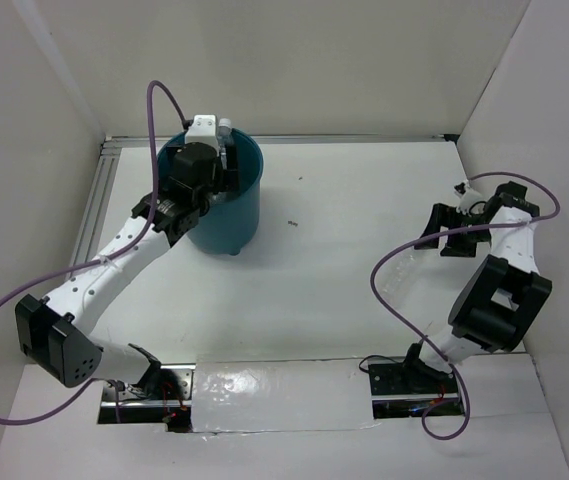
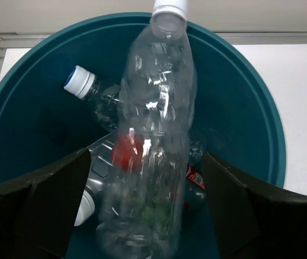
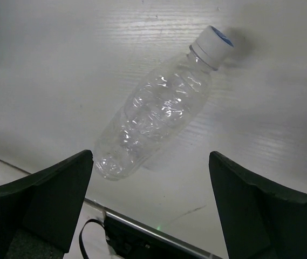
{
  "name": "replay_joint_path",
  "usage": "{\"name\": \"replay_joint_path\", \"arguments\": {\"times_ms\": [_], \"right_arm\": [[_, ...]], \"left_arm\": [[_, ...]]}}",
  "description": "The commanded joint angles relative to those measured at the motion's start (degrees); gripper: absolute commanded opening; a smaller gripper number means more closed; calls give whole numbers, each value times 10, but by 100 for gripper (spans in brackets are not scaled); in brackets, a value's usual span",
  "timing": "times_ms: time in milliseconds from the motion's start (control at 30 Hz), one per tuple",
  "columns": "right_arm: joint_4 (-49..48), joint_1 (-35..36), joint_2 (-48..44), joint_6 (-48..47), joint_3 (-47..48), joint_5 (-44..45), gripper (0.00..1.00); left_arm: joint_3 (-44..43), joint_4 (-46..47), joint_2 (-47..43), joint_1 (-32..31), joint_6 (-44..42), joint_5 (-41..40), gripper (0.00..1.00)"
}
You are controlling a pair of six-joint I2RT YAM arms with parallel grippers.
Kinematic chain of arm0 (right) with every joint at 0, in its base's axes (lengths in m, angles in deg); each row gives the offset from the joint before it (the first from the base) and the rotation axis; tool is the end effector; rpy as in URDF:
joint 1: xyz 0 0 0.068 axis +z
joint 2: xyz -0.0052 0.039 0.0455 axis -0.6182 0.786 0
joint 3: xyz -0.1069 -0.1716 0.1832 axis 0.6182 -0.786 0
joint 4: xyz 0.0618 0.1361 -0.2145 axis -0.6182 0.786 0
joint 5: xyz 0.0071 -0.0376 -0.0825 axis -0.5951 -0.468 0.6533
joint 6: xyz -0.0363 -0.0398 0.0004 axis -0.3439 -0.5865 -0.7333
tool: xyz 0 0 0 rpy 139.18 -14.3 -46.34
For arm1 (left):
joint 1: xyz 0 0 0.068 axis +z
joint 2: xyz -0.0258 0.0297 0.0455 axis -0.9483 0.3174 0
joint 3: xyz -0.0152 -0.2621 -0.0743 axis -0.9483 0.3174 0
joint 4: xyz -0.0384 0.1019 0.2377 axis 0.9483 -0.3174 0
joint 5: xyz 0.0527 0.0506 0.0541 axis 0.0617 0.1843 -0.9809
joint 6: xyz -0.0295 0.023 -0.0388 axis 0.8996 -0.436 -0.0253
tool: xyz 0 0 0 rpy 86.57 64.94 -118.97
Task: Put the plastic bottles in the bin
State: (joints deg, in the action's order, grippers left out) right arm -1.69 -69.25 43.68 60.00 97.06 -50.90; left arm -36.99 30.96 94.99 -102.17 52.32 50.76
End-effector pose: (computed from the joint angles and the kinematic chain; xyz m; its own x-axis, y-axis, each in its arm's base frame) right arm 0.2556 -0.1294 0.2565 -0.8749 0.1341 -0.4654 -0.0852 0.9033 0.4204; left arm 0.2801 -0.1445 0.3983 -0.2249 -0.1422 -0.9640 -0.0668 0.9892 -0.1303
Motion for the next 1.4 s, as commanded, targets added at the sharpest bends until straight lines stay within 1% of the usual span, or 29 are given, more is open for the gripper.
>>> {"name": "replay_joint_path", "arguments": {"times_ms": [0,33,100,233,300,333,400,433,467,500,533,567,633,667,700,767,800,833,867,967,1067,1100,1167,1200,1233,1300,1333,1367], "right_arm": [[-16,14,1,39,-10,51,95],[-23,28,1,59,-16,59,95],[-39,46,22,85,-21,83,95],[-62,83,58,124,-27,90,95],[-81,112,73,141,-27,90,95],[-87,123,91,159,-27,107,95],[-94,147,110,175,-27,117,93],[-101,155,126,189,-27,124,89],[-109,167,132,195,-27,130,85],[-110,174,132,195,-27,130,79],[-110,174,140,202,-27,135,67],[-110,182,140,202,-12,135,60],[-103,189,140,202,1,142,55],[-103,189,140,202,13,147,46],[-96,195,145,197,18,153,39],[-89,201,162,191,39,153,27],[-89,207,168,191,47,153,16],[-84,207,173,191,55,153,12],[-79,213,180,191,66,145,11],[-73,218,180,175,114,132,9],[-53,236,180,154,206,91,9],[-46,241,188,130,280,76,9],[-45,259,202,112,359,38,9],[-45,267,209,93,446,26,9],[-45,282,216,84,493,13,9],[-58,301,245,84,581,-33,9],[-69,321,253,84,654,-50,9],[-86,333,253,89,677,-66,8]], "left_arm": [[-5,20,-11,13,12,8,97],[1,20,-11,18,12,15,100],[2,20,-17,18,12,20,100],[-14,20,-43,18,-3,33,100],[-8,32,-63,-2,-17,41,100],[-1,39,-91,-8,-35,67,100],[38,67,-128,-35,-51,94,100],[56,76,-148,-45,-61,123,100],[92,87,-188,-67,-67,129,100],[111,87,-210,-77,-67,137,100],[129,87,-229,-85,-67,145,100],[160,78,-266,-101,-58,145,100],[192,64,-301,-113,-47,145,100],[207,56,-317,-119,-27,137,100],[238,48,-332,-126,-16,137,100],[268,26,-375,-143,19,130,100],[292,16,-387,-151,35,130,98],[304,10,-399,-169,46,130,97],[314,4,-420,-178,70,130,97],[348,-22,-440,-227,105,112,96],[370,-39,-440,-264,142,112,96],[376,-39,-430,-264,158,112,96],[399,-29,-417,-271,173,131,96],[407,-23,-410,-271,183,131,96],[425,-18,-397,-271,191,136,96],[444,-3,-392,-271,216,136,96],[454,3,-386,-271,226,131,96],[473,10,-386,-276,234,131,96]]}}
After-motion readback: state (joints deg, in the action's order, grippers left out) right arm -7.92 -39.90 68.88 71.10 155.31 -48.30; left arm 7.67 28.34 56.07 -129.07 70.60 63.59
